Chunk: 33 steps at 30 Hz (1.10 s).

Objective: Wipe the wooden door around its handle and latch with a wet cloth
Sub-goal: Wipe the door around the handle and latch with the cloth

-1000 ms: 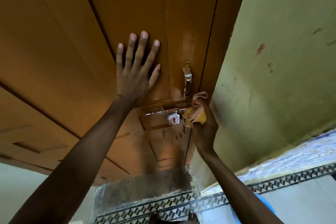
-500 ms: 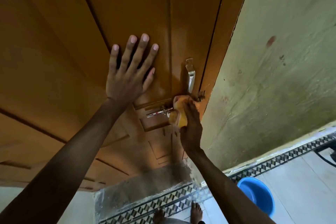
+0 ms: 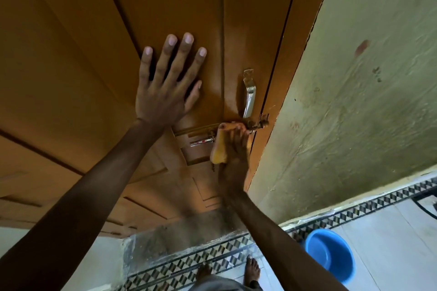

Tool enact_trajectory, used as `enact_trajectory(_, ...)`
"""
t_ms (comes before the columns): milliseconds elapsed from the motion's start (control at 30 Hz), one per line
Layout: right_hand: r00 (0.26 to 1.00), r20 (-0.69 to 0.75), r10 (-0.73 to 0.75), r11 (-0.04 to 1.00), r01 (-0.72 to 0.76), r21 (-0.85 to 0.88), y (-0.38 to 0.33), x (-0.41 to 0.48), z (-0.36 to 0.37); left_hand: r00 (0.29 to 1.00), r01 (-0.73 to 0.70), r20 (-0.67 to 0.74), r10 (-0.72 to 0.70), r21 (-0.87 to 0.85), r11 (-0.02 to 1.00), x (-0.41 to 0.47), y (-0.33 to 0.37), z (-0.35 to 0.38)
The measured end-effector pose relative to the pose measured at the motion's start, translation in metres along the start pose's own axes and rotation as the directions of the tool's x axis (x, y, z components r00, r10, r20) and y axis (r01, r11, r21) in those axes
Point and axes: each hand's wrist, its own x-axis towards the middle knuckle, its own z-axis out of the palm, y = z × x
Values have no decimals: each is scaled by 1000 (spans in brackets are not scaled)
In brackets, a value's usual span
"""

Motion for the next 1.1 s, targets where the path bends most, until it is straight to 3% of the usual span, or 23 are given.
enact_trajectory(133, 979, 196, -52, 998, 57, -18, 14, -11, 3, 1000, 3, -2, -3, 16, 1000, 0, 0, 1)
enact_trajectory(200, 960, 230, -162, 986, 166, 1, 26, -5, -17, 1000, 5, -8, -5, 18, 1000, 0, 0, 1)
enact_trajectory(267, 967, 184, -178, 982, 185, -24, 35, 7, -33, 1000, 1, -15, -1, 30, 1000, -1, 1, 1)
enact_trajectory(333, 994, 113, -4, 996, 13, -85, 32, 16, -34, 1000, -2, -18, 3, 35, 999, -1, 1, 2)
enact_trajectory(400, 985, 162, 59, 982, -28, -188, 18, 10, -19, 1000, 2, -13, -2, 25, 1000, -1, 1, 1)
enact_trajectory(500, 981, 192, -19, 986, 51, -161, -3, -10, 4, 1000, 7, 0, -7, 27, 1000, -1, 1, 0)
enact_trajectory(633, 955, 251, -157, 980, 181, -77, 2, 6, -20, 1000, -15, -7, 15, 21, 1000, 0, 0, -1)
enact_trajectory(767, 988, 103, 119, 993, -119, -2, -5, 7, -19, 1000, -21, -12, 21, 23, 1000, 1, 0, -3)
enact_trajectory(900, 964, 259, -57, 985, 95, -141, -19, -10, -1, 1000, -25, -11, 25, 8, 1000, 2, 0, -6)
enact_trajectory(1033, 990, 132, -41, 998, 48, -50, -30, -6, -3, 999, -36, -11, 36, -14, 999, 3, -2, -8)
enact_trajectory(1100, 984, 177, -20, 996, 34, -78, -35, -11, 0, 999, -48, -10, 47, -32, 998, 4, -3, -10)
